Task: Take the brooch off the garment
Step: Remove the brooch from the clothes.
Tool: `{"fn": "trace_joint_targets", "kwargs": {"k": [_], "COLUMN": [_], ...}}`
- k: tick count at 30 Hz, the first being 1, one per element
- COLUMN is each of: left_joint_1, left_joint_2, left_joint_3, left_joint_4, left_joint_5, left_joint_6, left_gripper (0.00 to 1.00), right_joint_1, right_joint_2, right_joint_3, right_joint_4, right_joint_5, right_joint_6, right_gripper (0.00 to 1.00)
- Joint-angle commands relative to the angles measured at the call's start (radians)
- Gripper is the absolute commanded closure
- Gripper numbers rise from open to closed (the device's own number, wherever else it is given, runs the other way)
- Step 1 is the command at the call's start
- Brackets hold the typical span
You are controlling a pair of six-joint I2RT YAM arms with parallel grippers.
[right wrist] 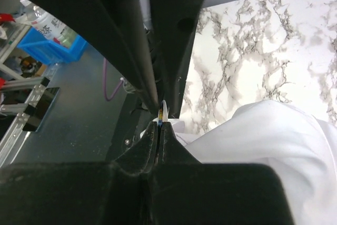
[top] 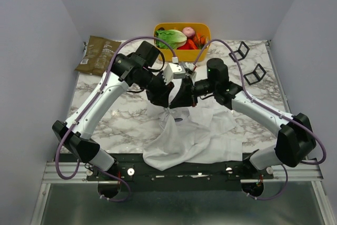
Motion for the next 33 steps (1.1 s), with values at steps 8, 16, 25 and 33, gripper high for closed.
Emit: {"fn": "trace_joint_targets", "kwargs": {"k": [8, 16, 25, 33], "left_joint_1": [0.001, 0.001, 0.001, 0.001], "left_joint_2": [-0.155, -0.277, -0.314, -0.282], "left_joint_3": [-0.125, -0.271, -0.392, -0.386], "left_joint_4": [0.136, 0.32, 0.463, 0.464], "left_joint_5": [-0.125, -0.203, -0.071, 0.006], "left_joint_6": [0.006, 0.014, 0.069, 0.124], "left_gripper": [0.18, 0.01, 0.01, 0.01], "right_joint_1": [-0.026, -0.057, -0.066, -0.067], "right_joint_2": [-0.086, -0.134, -0.129, -0.065], "right_joint_3": [0.039, 0.073, 0.062, 0.092], "right_joint_4": [-0.188, -0.325, -0.344, -0.339], "right_joint_5": [0.053, 0.078, 0.084, 0.03], "right_joint_6": [-0.167, -0.279, -0.304, -0.278], "right_gripper": [0.99, 0.99, 0.99, 0.99]}}
